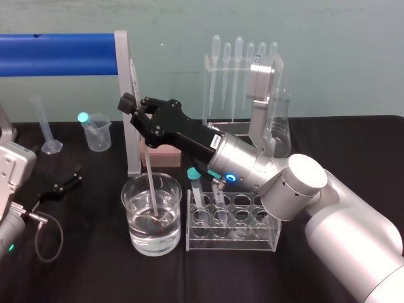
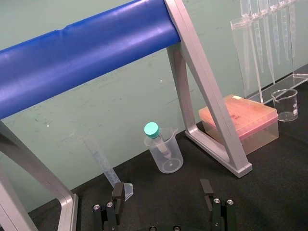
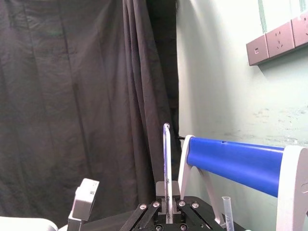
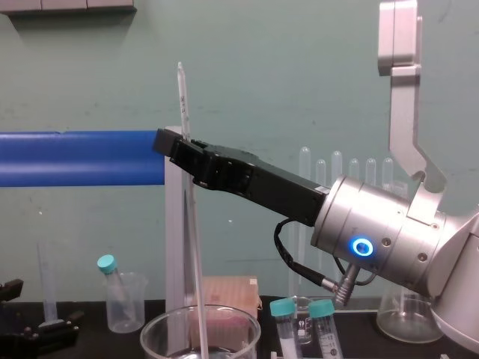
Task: Hold the thermometer with one hand and immerse one end into the beaker, then reinsert it into the test tube rack.
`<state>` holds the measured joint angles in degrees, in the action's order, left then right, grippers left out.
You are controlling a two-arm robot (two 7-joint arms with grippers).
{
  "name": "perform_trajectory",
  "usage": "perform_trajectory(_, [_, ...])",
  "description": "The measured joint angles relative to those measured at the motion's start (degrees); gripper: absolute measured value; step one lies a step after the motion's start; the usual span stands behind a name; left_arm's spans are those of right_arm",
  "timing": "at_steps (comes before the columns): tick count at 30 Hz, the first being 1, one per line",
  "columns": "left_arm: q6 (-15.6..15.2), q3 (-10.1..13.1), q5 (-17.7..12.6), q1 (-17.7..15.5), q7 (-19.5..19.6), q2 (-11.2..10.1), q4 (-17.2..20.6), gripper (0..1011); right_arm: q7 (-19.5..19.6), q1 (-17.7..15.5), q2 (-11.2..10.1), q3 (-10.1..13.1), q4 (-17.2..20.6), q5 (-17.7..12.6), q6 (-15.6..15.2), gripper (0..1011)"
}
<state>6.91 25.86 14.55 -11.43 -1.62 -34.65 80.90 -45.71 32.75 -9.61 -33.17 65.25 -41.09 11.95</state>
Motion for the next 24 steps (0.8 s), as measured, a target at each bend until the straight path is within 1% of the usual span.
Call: perform_trajectory(24, [0.00, 0.00, 0.00, 0.00, 0.00, 0.00, 0.00, 1008, 0.00, 0.00, 0.00, 0.00, 0.00, 0.00, 0.00, 55])
